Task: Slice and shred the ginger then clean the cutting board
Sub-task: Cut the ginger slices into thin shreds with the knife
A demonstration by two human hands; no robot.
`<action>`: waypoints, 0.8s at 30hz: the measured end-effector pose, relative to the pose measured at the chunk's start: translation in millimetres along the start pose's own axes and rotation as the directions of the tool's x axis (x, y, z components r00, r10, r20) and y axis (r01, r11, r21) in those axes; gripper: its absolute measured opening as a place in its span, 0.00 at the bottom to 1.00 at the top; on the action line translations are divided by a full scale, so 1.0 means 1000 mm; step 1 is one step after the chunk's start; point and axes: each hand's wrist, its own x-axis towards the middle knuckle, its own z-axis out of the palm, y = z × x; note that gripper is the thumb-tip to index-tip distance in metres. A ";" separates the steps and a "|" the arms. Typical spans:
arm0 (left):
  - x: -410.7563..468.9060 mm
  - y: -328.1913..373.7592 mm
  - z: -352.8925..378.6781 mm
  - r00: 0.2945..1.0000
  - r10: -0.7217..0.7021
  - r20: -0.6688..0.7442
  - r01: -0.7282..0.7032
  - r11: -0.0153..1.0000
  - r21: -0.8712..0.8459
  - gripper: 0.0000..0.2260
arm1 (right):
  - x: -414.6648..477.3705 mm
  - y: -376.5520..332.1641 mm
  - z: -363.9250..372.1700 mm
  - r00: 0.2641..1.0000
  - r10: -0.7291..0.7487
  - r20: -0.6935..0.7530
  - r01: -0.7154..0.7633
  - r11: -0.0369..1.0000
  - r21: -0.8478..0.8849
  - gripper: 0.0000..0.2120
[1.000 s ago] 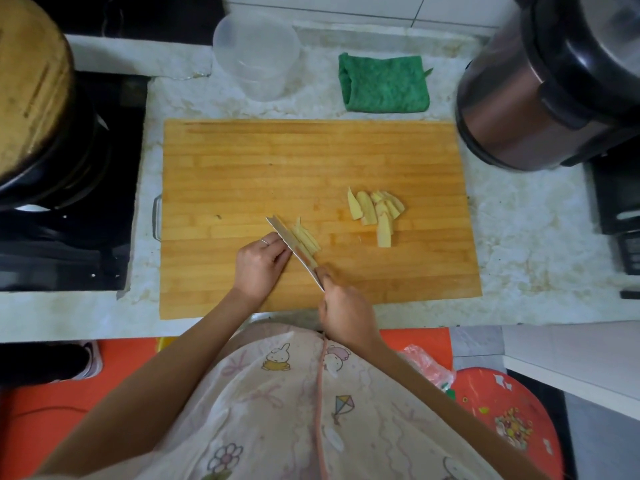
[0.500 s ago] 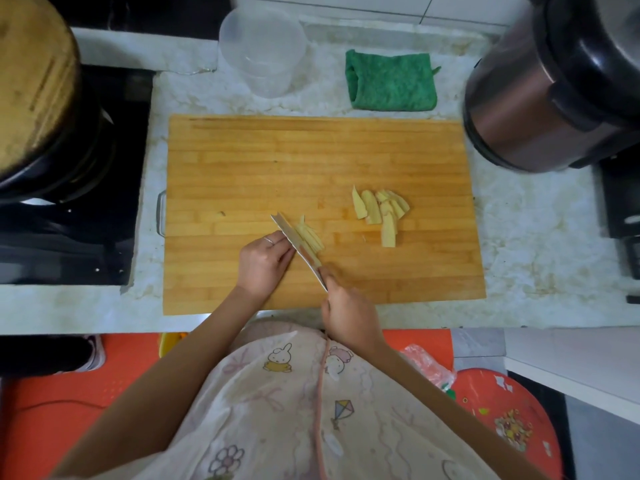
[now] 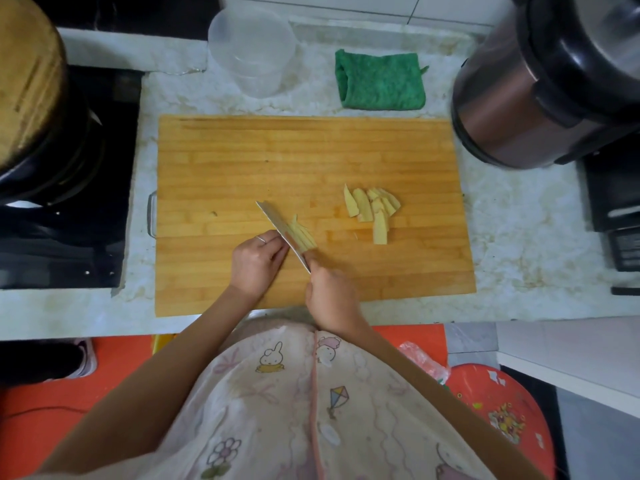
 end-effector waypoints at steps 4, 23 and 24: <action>-0.001 -0.001 0.001 1.000 -0.003 0.007 0.003 0.999 -0.053 0.08 | 0.018 -0.006 -0.007 0.999 -0.002 -0.032 0.005 0.997 0.083 0.20; 0.004 0.000 -0.004 0.981 0.002 0.192 -0.009 0.999 0.040 0.11 | -0.011 0.035 -0.017 0.986 0.101 -0.134 -0.063 0.961 0.268 0.14; 0.004 0.001 -0.005 0.975 0.002 0.221 -0.015 0.998 0.059 0.14 | -0.013 0.036 -0.017 0.986 0.097 -0.136 -0.055 0.958 0.282 0.14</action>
